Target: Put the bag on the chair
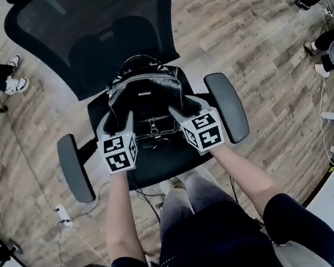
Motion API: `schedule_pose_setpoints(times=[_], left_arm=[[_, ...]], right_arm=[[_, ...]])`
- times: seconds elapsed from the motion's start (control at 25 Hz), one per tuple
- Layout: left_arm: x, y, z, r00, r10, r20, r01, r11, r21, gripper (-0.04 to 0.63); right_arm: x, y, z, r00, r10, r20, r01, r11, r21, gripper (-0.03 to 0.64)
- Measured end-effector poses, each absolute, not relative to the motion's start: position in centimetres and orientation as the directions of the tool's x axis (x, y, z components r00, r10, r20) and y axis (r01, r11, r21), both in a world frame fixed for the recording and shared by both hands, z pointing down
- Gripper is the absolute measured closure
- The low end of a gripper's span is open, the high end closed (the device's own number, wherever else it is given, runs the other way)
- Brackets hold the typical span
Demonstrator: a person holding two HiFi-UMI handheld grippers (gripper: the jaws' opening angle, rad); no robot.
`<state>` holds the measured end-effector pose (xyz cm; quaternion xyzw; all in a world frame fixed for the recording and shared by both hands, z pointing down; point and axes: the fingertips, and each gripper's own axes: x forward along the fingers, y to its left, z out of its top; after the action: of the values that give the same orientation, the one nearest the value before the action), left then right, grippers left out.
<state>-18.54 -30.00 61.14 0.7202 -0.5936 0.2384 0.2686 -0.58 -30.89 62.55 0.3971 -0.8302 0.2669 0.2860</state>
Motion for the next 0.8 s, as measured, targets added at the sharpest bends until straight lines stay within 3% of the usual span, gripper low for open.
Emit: schedule_pose_setpoints(times=[0.4, 0.8], left_arm=[[-19.6, -27.1, 58.4, 0.172, -0.774, 0.609, -0.984, -0.115, 0.133, 0.388], [-18.9, -23.8, 54.6, 0.227, -0.816, 0.531, -0.967, -0.123, 0.224, 0.548]], right_arm=[[1.4, -29.4, 59.4, -0.469, -0.605, 0.644, -0.865, 0.462, -0.196, 0.409], [1.6, -26.7, 56.1, -0.472, -0.646, 0.600, -0.870, 0.452, -0.198, 0.548]])
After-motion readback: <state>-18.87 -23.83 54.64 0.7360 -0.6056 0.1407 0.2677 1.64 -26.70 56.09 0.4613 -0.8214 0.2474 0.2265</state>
